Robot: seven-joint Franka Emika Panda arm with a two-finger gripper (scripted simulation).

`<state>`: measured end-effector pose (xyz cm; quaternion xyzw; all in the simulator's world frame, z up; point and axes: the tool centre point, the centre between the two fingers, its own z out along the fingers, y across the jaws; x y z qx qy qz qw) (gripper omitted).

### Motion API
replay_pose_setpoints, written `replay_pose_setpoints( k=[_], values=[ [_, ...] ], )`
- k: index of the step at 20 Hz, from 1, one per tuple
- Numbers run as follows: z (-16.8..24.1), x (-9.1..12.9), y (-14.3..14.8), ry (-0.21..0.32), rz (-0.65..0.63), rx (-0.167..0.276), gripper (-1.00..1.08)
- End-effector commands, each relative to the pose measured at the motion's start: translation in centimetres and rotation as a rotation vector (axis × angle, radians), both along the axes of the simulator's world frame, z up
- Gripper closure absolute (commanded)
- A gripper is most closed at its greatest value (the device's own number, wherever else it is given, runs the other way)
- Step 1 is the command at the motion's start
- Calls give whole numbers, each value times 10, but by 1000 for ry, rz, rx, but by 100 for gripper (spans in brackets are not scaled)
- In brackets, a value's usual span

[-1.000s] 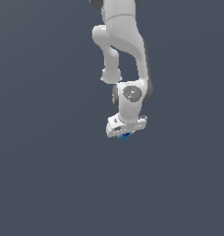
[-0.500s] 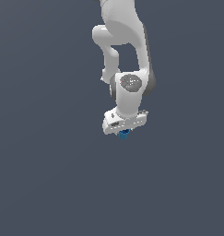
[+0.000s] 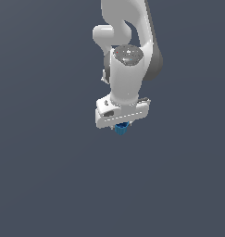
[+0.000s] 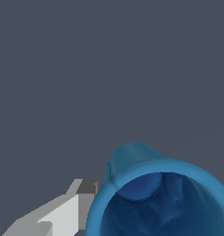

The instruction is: Pick up the object and move it to a goal position.

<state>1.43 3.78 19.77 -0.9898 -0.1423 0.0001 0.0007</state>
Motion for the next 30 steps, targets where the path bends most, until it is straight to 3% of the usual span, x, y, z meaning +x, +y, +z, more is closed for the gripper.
replay_pose_setpoints(
  k=[1, 16, 30],
  values=[
    [26, 7, -6, 0, 0, 0, 108],
    [152, 49, -36, 0, 0, 0, 108],
    [209, 70, -50, 0, -1, -1, 108]
  ],
)
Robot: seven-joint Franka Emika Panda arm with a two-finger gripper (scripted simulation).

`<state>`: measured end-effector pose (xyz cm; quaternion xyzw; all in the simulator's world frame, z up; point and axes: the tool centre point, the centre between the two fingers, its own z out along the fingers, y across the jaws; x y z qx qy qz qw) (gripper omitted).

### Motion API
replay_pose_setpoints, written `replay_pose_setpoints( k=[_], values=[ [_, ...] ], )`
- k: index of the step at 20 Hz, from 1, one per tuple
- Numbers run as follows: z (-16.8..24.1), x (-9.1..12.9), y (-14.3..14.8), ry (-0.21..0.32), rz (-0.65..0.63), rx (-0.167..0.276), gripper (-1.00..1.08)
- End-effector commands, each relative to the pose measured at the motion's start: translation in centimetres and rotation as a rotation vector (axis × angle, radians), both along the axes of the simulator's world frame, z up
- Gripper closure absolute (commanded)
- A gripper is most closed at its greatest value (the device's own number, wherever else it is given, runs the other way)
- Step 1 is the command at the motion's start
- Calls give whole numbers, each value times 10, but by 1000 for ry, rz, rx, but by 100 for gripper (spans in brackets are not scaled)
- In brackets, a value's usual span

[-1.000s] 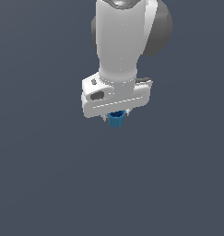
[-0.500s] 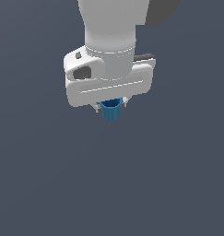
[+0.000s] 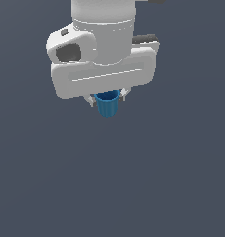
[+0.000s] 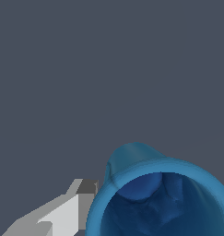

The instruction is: Pick up the object and move it to a goal position.

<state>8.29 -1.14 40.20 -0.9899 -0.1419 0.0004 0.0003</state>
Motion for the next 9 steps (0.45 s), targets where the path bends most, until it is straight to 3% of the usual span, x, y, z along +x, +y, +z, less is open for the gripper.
replay_pose_setpoints(
  k=[1, 9],
  values=[
    [6, 2, -1, -1, 0, 0, 108],
    [12, 5, -3, -1, 0, 0, 108]
  ],
)
